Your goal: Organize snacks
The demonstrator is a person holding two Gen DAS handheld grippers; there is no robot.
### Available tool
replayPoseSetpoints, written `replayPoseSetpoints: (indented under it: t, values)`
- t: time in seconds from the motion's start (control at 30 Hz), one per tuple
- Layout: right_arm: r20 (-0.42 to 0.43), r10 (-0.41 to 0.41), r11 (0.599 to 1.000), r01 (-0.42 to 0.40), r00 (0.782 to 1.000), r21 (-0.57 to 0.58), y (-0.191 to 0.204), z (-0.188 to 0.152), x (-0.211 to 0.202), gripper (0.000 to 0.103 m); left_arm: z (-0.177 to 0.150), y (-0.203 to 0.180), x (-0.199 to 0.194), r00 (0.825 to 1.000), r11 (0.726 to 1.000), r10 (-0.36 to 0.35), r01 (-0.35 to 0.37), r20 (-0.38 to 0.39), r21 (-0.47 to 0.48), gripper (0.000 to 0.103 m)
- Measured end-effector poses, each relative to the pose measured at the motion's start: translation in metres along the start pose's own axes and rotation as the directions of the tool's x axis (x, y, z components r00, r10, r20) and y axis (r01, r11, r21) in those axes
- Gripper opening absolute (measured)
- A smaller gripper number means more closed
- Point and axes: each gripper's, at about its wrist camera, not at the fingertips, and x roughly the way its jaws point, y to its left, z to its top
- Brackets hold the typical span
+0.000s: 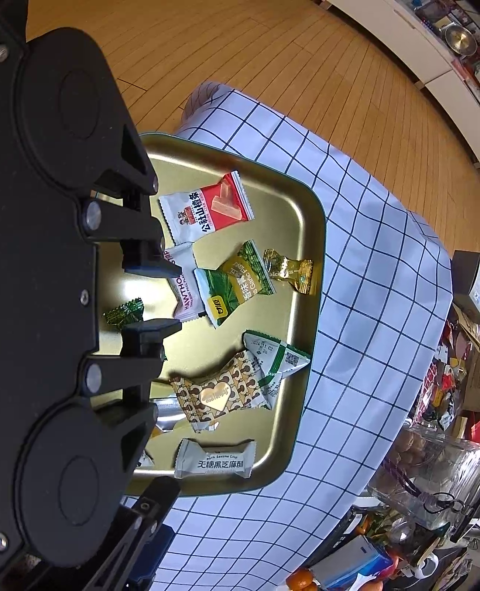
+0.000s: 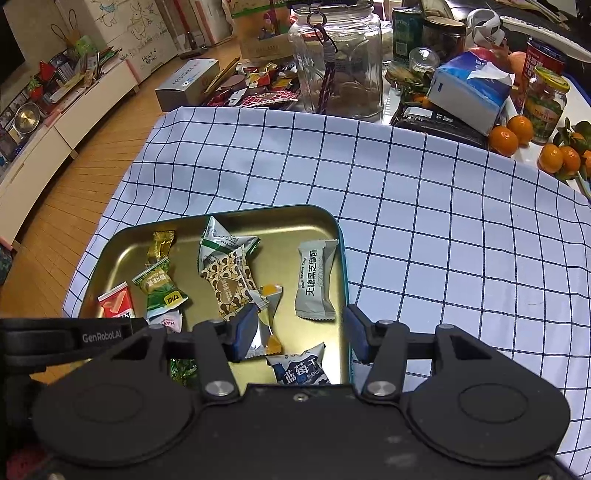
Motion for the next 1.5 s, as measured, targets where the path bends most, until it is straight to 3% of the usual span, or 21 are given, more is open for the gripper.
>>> replayPoseSetpoints:
  t: [1.5]
  values:
    - [-0.024, -0.006, 1.0, 0.006, 1.0, 0.005, -0.0039, -0.0015, 0.0078, 0.055, -0.0008, -0.0021, -0.0004, 1.0, 1.0, 0.024, -0.025, 0.015, 0.013, 0.034]
